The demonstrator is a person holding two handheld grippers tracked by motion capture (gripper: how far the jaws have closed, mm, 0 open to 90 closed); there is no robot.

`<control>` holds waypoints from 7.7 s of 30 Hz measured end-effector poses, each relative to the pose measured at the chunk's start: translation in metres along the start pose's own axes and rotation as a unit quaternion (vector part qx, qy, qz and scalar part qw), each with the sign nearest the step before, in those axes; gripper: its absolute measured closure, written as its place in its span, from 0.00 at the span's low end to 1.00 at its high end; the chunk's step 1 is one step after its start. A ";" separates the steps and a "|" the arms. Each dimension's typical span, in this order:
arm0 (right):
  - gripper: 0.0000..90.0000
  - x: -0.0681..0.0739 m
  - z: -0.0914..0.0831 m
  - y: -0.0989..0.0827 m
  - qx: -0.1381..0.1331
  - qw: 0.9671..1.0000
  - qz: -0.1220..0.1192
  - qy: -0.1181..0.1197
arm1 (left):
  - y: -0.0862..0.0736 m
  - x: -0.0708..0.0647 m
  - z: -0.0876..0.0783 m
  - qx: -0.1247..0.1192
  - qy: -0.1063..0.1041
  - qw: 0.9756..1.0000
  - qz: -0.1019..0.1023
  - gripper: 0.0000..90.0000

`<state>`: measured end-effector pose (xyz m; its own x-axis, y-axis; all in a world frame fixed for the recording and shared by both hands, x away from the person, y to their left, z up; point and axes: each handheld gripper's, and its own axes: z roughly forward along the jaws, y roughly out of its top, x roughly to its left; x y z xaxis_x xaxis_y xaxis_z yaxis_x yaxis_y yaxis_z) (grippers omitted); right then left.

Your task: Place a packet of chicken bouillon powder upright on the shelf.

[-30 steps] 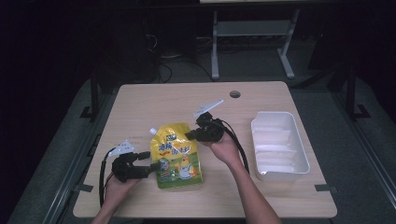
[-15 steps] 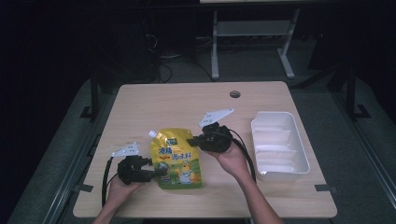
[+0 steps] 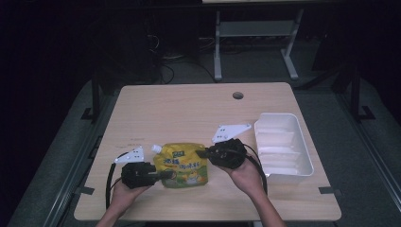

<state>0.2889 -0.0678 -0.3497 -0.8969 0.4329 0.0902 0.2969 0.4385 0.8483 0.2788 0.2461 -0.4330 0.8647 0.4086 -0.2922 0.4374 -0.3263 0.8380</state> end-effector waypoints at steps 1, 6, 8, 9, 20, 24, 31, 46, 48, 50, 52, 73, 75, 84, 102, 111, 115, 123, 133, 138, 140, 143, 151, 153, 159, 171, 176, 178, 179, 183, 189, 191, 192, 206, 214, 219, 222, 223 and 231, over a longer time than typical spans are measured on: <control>0.98 0.000 0.000 0.000 0.000 1.000 0.000 0.000 | 0.000 0.000 0.000 0.000 0.000 1.000 0.000 0.81; 0.96 0.003 -0.006 -0.009 -0.019 1.000 0.005 0.005 | 0.001 -0.004 0.001 0.006 -0.001 1.000 0.015 0.81; 0.93 0.000 -0.008 -0.015 -0.028 0.999 0.021 0.021 | 0.001 -0.006 0.002 0.007 -0.006 1.000 0.024 0.82; 0.93 0.000 -0.008 -0.015 -0.028 0.999 0.021 0.021 | 0.001 -0.006 0.002 0.007 -0.006 1.000 0.024 0.82; 0.64 -0.002 -0.005 -0.022 -0.022 0.998 0.047 0.043 | 0.002 -0.011 0.003 0.012 -0.007 0.999 0.046 0.84; 0.58 -0.004 0.000 -0.025 -0.020 0.998 0.049 0.044 | 0.002 -0.015 0.005 0.015 -0.009 0.998 0.056 0.84; 0.46 -0.005 0.009 -0.031 -0.006 0.998 0.051 0.049 | 0.003 -0.017 0.005 0.017 -0.007 0.998 0.063 0.84; 0.60 0.001 0.022 -0.035 0.004 0.998 0.033 0.058 | 0.002 -0.017 0.006 0.013 -0.002 0.998 0.059 0.84; 0.65 0.001 0.022 -0.035 0.001 0.998 0.034 0.057 | 0.002 -0.016 0.006 0.012 -0.002 0.998 0.057 0.84; 0.67 0.001 0.022 -0.036 0.001 0.998 0.033 0.054 | 0.002 -0.017 0.006 0.012 -0.001 0.998 0.058 0.84; 0.73 0.001 0.021 -0.036 -0.001 0.998 0.033 0.050 | 0.002 -0.017 0.005 0.014 0.003 0.998 0.061 0.83; 0.99 0.006 0.014 -0.037 -0.022 0.998 0.020 0.048 | -0.002 0.000 -0.009 0.000 0.043 0.999 0.023 0.57; 0.99 0.006 0.013 -0.037 -0.022 0.998 0.021 0.047 | -0.002 0.001 -0.011 -0.001 0.046 0.999 0.020 0.56; 1.00 0.004 0.002 -0.035 -0.029 0.999 0.021 0.035 | -0.002 0.004 -0.016 -0.004 0.058 0.998 0.018 0.50; 0.99 -0.010 -0.026 -0.024 -0.040 0.999 0.018 0.017 | -0.006 0.009 -0.017 0.004 0.068 0.998 0.014 0.46; 0.99 -0.026 -0.035 -0.022 -0.036 0.999 0.022 0.011 | -0.007 0.010 -0.019 0.006 0.090 0.996 0.013 0.38; 0.99 -0.035 -0.044 -0.019 -0.033 0.999 0.023 0.007 | -0.007 0.011 -0.019 0.006 0.094 0.996 0.010 0.35; 0.99 -0.054 -0.066 -0.010 -0.036 0.999 0.024 -0.009 | -0.008 0.012 -0.021 0.004 0.095 0.995 0.010 0.33; 0.99 -0.078 -0.081 -0.007 -0.043 0.998 0.036 -0.008 | -0.007 0.013 -0.023 0.001 0.099 0.995 0.011 0.32; 0.99 -0.087 -0.083 -0.007 -0.038 0.998 0.040 -0.013 | -0.008 0.012 -0.021 0.008 0.099 0.995 0.016 0.32; 0.99 -0.090 -0.085 -0.007 -0.038 0.998 0.042 -0.014 | -0.008 0.012 -0.021 0.008 0.099 0.995 0.014 0.32; 0.99 -0.096 -0.089 -0.007 -0.040 0.998 0.045 -0.015 | -0.008 0.012 -0.020 0.009 0.100 0.995 0.014 0.32; 0.99 -0.112 -0.107 -0.015 -0.048 0.996 0.066 -0.033 | -0.007 0.011 -0.020 -0.008 0.091 0.996 0.004 0.32; 0.99 -0.117 -0.112 -0.018 -0.047 0.996 0.068 -0.038 | -0.007 0.012 -0.020 -0.006 0.091 0.996 0.004 0.32; 0.99 -0.127 -0.125 -0.024 -0.049 0.995 0.076 -0.049 | -0.007 0.015 -0.020 -0.008 0.091 0.996 0.001 0.32; 0.99 -0.147 -0.141 -0.039 -0.048 0.992 0.094 -0.065 | -0.009 0.014 -0.017 -0.003 0.089 0.996 -0.004 0.32; 0.99 -0.152 -0.156 -0.044 -0.058 0.991 0.098 -0.076 | -0.009 0.013 -0.018 -0.007 0.087 0.996 -0.003 0.32; 0.99 -0.153 -0.162 -0.044 -0.055 0.990 0.100 -0.080 | -0.009 0.013 -0.017 -0.006 0.087 0.996 -0.002 0.32; 0.99 -0.153 -0.164 -0.044 -0.052 0.990 0.100 -0.082 | -0.009 0.013 -0.017 -0.006 0.085 0.996 -0.004 0.32; 0.99 -0.154 -0.173 -0.043 -0.042 0.990 0.097 -0.091 | -0.009 0.013 -0.017 -0.007 0.087 0.996 -0.002 0.32; 0.99 -0.158 -0.182 -0.049 -0.045 0.989 0.105 -0.098 | -0.010 0.013 -0.016 -0.003 0.084 0.996 -0.003 0.32; 0.99 -0.160 -0.184 -0.051 -0.043 0.988 0.107 -0.100 | -0.010 0.013 -0.015 0.001 0.084 0.996 0.000 0.32; 0.99 -0.162 -0.184 -0.052 -0.037 0.988 0.108 -0.102 | -0.010 0.013 -0.015 0.002 0.084 0.996 0.001 0.32; 0.99 -0.167 -0.178 -0.059 -0.028 0.989 0.099 -0.107 | -0.012 0.013 -0.017 0.002 0.077 0.997 -0.004 0.32; 0.98 -0.174 -0.164 -0.077 -0.033 0.987 0.113 -0.108 | -0.012 0.011 -0.017 -0.004 0.076 0.997 -0.004 0.32; 0.96 -0.173 -0.166 -0.086 -0.038 0.986 0.123 -0.109 | -0.013 0.011 -0.018 -0.005 0.078 0.997 -0.009 0.32; 0.95 -0.173 -0.167 -0.088 -0.035 0.984 0.129 -0.115 | -0.013 0.011 -0.018 -0.008 0.078 0.997 -0.010 0.32; 0.93 -0.173 -0.169 -0.090 -0.036 0.982 0.139 -0.120 | -0.013 0.010 -0.019 -0.007 0.078 0.997 -0.010 0.32; 0.90 -0.169 -0.175 -0.092 -0.039 0.981 0.143 -0.127 | -0.013 0.010 -0.018 -0.006 0.078 0.997 -0.009 0.32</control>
<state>0.3559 -0.3193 -0.3521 -0.6672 0.7155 0.2069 0.4899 0.2124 0.8455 0.2773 0.2697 -0.4386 0.8074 0.5425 -0.2320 0.4484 -0.3085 0.8389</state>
